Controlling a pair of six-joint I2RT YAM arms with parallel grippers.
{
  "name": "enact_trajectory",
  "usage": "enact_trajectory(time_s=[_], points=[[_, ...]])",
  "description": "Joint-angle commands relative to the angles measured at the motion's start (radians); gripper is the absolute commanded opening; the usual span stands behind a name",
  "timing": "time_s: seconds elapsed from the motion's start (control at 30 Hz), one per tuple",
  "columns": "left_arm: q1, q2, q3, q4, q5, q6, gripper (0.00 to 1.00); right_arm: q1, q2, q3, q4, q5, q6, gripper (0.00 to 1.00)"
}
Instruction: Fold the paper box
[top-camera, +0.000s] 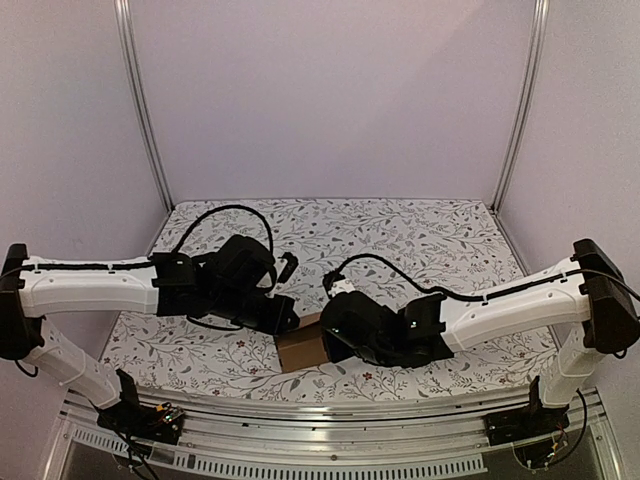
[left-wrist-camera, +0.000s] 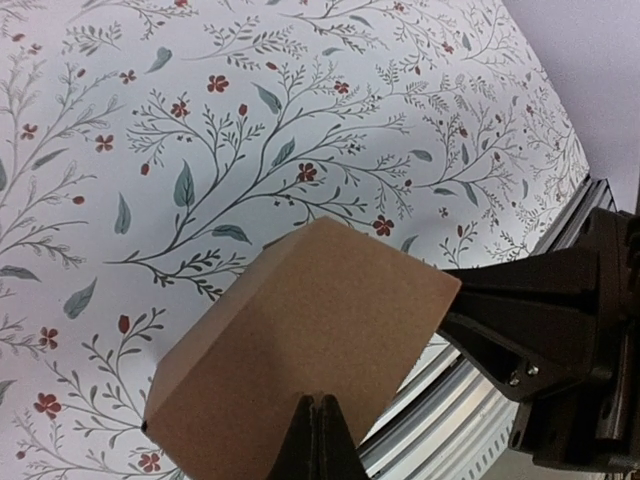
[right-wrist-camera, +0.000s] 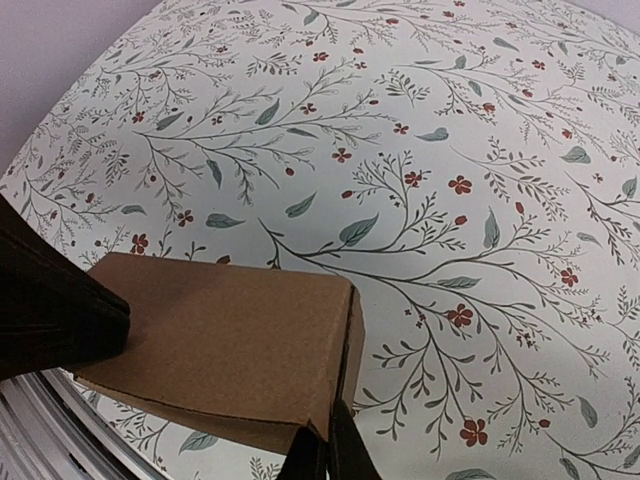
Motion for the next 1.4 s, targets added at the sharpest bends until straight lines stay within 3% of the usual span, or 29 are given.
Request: enact_trajectory(time_s=[0.0, 0.17, 0.23, 0.43, 0.7, 0.9, 1.0, 1.13, 1.37], points=[[0.011, 0.032, -0.062, 0.037, 0.041, -0.021, 0.0, 0.005, 0.046, -0.002, -0.061, -0.017, -0.009, 0.06], [0.011, 0.053, -0.079, 0.047, 0.039, -0.03, 0.0, 0.004, 0.039, -0.003, -0.062, -0.022, -0.021, 0.3], [0.011, 0.053, -0.084, 0.051, 0.036, -0.033, 0.0, 0.005, 0.028, -0.006, -0.062, -0.023, -0.035, 0.34], [0.011, 0.057, -0.088, 0.053, 0.015, -0.034, 0.0, 0.004, -0.028, -0.012, -0.061, -0.077, -0.095, 0.41], [0.011, 0.065, -0.096, 0.063, 0.009, -0.036, 0.0, 0.005, -0.132, 0.008, -0.107, -0.309, -0.259, 0.54], [0.011, 0.072, -0.099, 0.069, 0.009, -0.034, 0.0, 0.002, -0.199, 0.067, -0.186, -0.215, -0.316, 0.56], [0.011, 0.075, -0.103, 0.07, 0.007, -0.034, 0.0, -0.004, -0.195, 0.119, -0.202, -0.185, -0.345, 0.43], [0.011, 0.079, -0.11, 0.072, 0.007, -0.038, 0.0, -0.021, -0.153, 0.182, -0.199, -0.169, -0.353, 0.03], [0.011, 0.079, -0.122, 0.067, 0.003, -0.043, 0.0, -0.048, -0.069, 0.172, -0.133, -0.157, -0.296, 0.0]])
